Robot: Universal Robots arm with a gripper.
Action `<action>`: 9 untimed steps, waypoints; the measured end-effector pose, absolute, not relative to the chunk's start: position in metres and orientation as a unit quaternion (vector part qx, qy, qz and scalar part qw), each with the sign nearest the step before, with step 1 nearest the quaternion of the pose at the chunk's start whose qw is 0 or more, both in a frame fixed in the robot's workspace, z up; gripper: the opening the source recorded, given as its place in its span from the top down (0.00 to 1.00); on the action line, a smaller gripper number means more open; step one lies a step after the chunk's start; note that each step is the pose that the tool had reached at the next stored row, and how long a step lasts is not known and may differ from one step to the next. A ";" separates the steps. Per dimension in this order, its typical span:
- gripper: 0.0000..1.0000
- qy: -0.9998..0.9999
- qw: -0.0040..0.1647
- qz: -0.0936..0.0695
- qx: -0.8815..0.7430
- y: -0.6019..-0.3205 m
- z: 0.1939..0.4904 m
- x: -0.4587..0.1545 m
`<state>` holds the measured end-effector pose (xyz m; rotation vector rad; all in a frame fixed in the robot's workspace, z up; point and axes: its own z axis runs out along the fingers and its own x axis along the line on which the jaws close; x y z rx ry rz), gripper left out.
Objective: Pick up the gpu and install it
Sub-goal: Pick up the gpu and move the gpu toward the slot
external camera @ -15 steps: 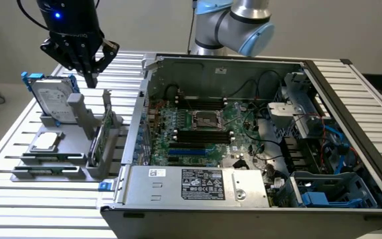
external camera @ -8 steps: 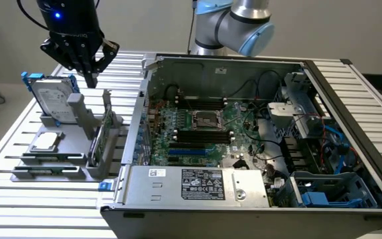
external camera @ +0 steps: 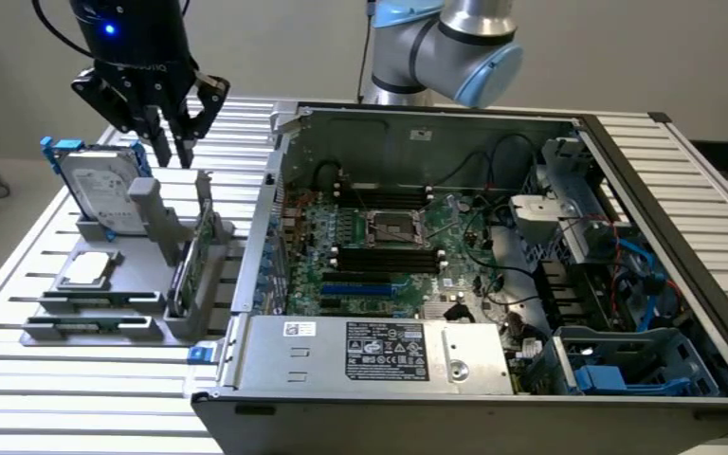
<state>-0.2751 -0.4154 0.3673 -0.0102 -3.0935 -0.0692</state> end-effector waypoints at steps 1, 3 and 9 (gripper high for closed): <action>0.70 -0.999 0.024 -0.022 -0.003 -0.415 0.367 -0.275; 0.70 -0.999 0.024 -0.022 -0.003 -0.415 0.366 -0.275; 0.68 -0.999 0.025 -0.022 -0.002 -0.419 0.356 -0.276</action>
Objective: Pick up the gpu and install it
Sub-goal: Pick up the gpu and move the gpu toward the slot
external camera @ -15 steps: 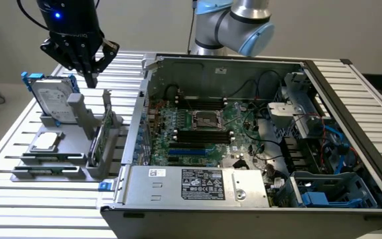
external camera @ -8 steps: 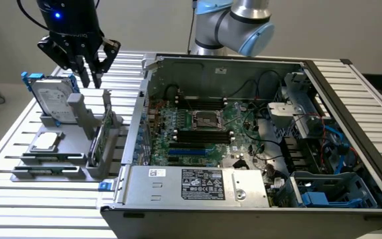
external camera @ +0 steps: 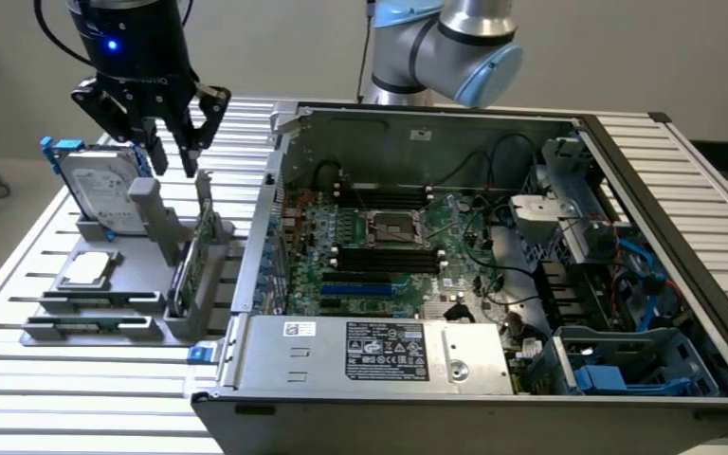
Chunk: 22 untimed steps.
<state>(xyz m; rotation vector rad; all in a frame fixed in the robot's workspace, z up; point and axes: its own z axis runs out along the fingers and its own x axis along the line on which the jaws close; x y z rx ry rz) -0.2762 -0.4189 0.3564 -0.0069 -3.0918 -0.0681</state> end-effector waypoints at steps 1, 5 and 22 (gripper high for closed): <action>0.62 -0.999 0.025 -0.022 -0.002 -0.421 0.355 -0.276; 0.62 -0.999 0.032 -0.022 0.000 -0.432 0.347 -0.276; 0.62 -0.999 0.035 -0.023 0.013 -0.450 0.316 -0.276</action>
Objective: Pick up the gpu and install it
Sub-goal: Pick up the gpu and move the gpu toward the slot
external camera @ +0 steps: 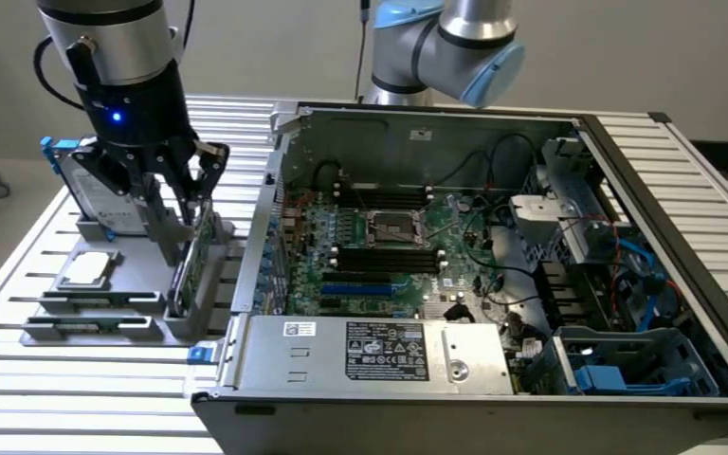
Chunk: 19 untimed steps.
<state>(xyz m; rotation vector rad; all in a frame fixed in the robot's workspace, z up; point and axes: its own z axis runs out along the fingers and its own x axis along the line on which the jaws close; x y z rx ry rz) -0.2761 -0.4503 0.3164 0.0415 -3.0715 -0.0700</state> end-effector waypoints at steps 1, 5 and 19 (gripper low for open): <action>0.62 -0.999 0.035 -0.023 0.015 -0.450 0.314 -0.276; 0.62 -0.999 0.035 -0.023 0.018 -0.450 0.307 -0.276; 0.62 -0.999 0.035 -0.022 0.021 -0.448 0.282 -0.276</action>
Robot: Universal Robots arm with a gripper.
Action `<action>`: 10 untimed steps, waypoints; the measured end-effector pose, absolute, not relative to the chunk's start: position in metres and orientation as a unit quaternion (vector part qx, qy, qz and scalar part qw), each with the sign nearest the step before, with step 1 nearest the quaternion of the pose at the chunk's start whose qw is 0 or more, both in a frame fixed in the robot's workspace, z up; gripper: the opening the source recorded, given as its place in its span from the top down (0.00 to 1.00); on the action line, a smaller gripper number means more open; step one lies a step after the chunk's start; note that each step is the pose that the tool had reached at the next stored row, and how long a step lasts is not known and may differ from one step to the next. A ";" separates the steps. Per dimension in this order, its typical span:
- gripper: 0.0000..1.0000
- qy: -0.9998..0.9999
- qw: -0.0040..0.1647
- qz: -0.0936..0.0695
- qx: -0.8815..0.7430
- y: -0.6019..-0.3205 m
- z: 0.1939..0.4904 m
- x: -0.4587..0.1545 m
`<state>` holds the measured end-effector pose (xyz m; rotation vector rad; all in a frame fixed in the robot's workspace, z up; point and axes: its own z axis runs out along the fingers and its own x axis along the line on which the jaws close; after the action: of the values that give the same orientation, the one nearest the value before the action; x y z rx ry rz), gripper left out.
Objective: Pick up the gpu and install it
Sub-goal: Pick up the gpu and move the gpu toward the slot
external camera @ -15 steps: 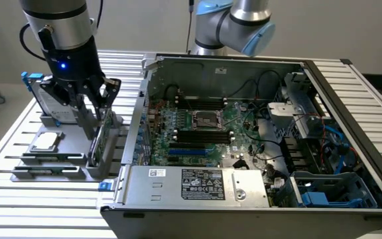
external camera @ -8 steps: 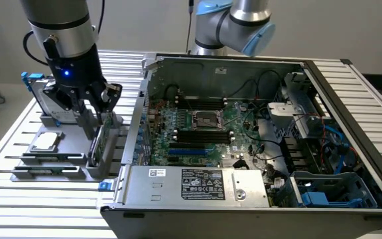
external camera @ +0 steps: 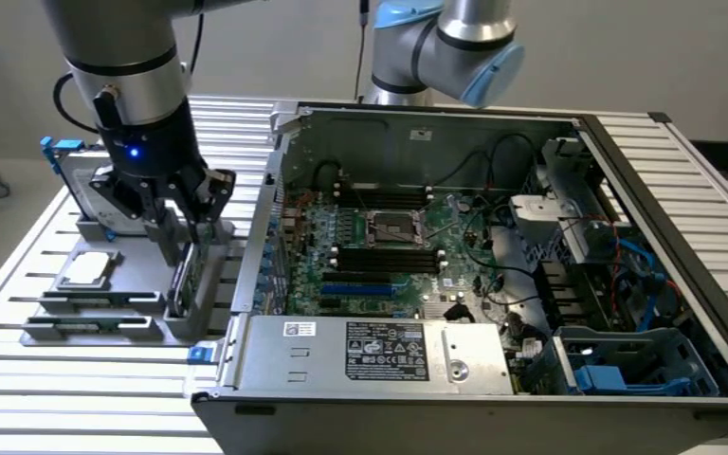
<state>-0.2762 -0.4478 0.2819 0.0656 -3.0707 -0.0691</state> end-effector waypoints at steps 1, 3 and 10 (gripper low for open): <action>0.62 -0.999 0.035 -0.022 0.021 -0.447 0.280 -0.276; 0.62 -0.999 0.035 -0.022 0.021 -0.445 0.276 -0.276; 0.62 -0.999 0.035 -0.022 0.021 -0.442 0.264 -0.280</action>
<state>-0.2798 -0.4420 0.2637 0.0656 -3.0707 -0.0690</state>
